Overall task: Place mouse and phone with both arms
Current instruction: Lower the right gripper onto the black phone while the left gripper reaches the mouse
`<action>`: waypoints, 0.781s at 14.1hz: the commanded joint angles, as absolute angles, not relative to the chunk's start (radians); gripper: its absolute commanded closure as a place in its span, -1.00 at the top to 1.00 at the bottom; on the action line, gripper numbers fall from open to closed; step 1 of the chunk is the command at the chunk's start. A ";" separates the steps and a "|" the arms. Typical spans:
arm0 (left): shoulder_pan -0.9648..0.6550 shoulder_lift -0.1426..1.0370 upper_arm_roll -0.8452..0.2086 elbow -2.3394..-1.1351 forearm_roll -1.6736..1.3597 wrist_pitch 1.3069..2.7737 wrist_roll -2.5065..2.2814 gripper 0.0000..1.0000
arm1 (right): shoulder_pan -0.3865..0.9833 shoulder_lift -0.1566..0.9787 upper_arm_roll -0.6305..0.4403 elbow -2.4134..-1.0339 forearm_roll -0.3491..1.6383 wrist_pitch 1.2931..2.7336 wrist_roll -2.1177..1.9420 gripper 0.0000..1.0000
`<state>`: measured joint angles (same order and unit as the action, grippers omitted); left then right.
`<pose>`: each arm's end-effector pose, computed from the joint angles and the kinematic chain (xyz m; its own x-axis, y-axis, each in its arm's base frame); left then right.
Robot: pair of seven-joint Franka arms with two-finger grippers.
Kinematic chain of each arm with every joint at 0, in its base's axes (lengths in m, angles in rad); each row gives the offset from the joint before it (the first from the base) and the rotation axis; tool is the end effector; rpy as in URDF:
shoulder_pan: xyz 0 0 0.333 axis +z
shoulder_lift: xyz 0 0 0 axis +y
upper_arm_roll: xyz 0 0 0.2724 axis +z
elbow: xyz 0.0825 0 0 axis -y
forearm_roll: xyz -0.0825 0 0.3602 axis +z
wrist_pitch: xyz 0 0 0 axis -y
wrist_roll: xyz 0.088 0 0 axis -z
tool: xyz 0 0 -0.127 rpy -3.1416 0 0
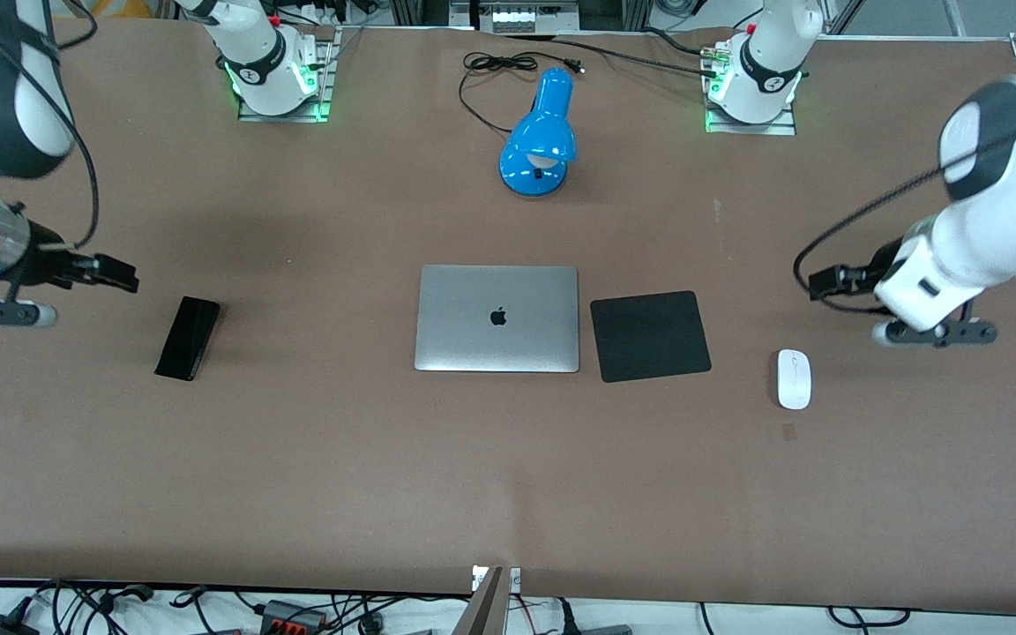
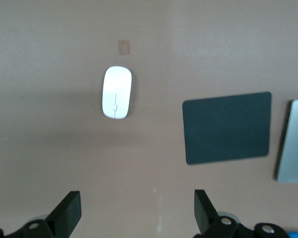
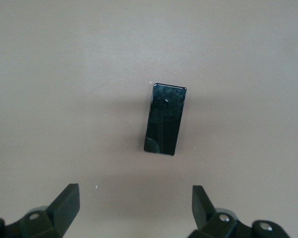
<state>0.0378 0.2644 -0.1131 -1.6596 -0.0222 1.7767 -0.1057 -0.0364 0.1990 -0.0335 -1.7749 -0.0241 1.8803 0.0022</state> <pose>0.5841 -0.0425 0.3897 0.9881 0.0352 -0.1498 0.0409 -0.9986 0.0347 0.5727 -0.0417 0.3837 0.9935 -0.0644 -0.0934 -0.0619 -0.9977 0.0290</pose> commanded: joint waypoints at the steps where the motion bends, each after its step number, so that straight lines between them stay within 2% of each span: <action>1: 0.038 0.395 -0.110 -1.620 -0.029 1.853 -0.078 1.00 | -0.058 0.268 -0.029 -1.821 -0.037 1.983 0.060 1.00; 7: 0.046 0.593 -0.109 -1.624 0.020 2.027 0.021 1.00 | -0.106 0.489 -0.032 -1.827 -0.038 2.192 0.132 1.00; 11: 0.086 0.663 -0.107 -1.623 0.069 2.147 0.083 1.00 | -0.110 0.578 -0.032 -1.828 -0.038 2.284 0.115 1.00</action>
<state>0.0621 0.6386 -0.1033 -1.6525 0.0453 2.1235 0.0462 -0.1033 0.5558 -0.0404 -1.8322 -0.0243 2.2509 0.1082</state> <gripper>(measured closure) 0.000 0.000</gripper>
